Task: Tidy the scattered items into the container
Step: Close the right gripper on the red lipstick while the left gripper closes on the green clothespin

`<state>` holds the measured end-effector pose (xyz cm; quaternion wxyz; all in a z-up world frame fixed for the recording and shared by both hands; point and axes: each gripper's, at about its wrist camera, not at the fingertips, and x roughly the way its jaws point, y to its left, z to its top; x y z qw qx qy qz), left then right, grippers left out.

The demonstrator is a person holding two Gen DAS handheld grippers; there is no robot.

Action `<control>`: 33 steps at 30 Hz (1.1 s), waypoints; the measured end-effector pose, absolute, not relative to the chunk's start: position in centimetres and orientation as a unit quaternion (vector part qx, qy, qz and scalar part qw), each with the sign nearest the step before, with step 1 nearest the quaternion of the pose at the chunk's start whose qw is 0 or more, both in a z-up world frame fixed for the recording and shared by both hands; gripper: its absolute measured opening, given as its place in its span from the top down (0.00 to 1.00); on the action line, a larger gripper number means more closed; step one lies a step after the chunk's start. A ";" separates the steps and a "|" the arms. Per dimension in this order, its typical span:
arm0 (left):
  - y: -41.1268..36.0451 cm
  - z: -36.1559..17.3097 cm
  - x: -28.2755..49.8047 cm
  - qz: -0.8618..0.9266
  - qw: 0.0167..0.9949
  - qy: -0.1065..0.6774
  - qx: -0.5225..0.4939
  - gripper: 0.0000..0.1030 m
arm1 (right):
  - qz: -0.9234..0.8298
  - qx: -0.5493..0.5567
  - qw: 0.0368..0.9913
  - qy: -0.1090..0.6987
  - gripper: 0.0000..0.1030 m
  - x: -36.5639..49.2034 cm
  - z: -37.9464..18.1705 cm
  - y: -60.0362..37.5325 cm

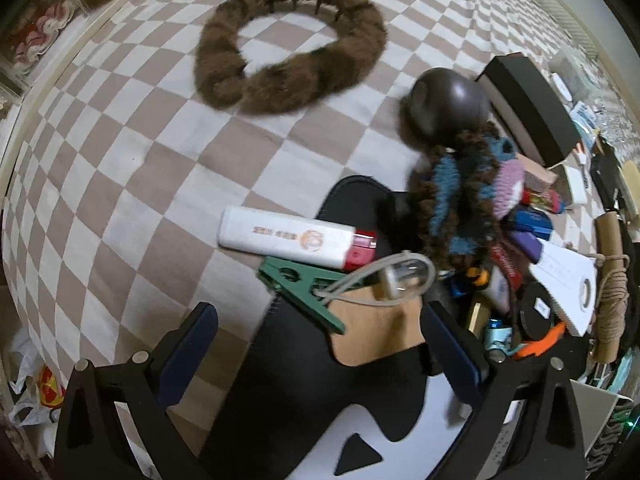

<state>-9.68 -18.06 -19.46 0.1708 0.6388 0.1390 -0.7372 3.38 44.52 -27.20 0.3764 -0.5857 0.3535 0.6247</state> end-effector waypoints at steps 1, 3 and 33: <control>-18.2 -19.5 -9.7 -0.738 0.171 0.135 0.639 0.06 | 0.627 -0.584 0.375 0.354 0.42 3.5 -27.3 44.5; -18.5 -19.5 -9.6 -0.739 0.173 0.126 0.639 0.17 | 0.630 -0.581 0.372 0.357 0.42 3.6 -27.4 44.4; -20.3 -18.4 -9.8 -0.741 0.154 0.166 0.632 0.20 | 0.643 -0.599 0.355 0.320 0.75 -0.1 -27.7 43.4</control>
